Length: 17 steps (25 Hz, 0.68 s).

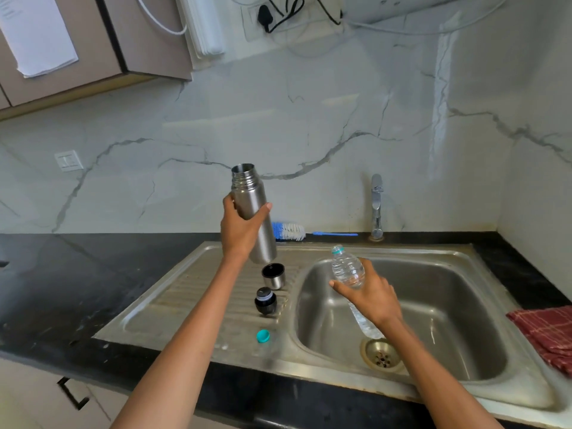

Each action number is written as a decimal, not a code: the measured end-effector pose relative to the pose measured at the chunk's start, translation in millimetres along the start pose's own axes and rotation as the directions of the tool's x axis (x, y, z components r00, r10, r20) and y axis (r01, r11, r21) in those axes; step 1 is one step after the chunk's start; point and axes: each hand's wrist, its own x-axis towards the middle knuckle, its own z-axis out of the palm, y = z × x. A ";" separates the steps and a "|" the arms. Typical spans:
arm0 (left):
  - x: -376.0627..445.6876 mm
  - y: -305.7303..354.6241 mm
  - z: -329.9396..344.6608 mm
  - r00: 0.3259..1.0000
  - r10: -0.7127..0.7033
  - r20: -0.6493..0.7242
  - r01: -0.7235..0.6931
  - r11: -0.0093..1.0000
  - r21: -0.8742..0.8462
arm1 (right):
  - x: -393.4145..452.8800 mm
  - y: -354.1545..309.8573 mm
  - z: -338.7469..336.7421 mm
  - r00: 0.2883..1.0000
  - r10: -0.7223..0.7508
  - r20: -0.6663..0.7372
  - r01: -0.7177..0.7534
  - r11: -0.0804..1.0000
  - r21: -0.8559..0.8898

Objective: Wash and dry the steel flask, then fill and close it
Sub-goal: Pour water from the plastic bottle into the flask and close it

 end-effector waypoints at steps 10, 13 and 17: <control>-94.4 -19.8 147.0 0.936 -0.101 0.338 0.123 0.991 -0.044 | 15.4 45.5 -66.3 0.957 0.167 -0.237 -0.170 0.985 0.008; -110.2 -38.9 168.9 0.920 -0.100 0.379 0.091 0.995 0.044 | 18.9 54.3 -68.8 0.959 0.164 -0.229 -0.185 0.980 -0.072; -118.1 -55.8 185.1 0.904 -0.105 0.413 0.043 0.987 0.157 | 28.0 60.2 -70.2 0.965 0.127 -0.231 -0.165 0.975 -0.152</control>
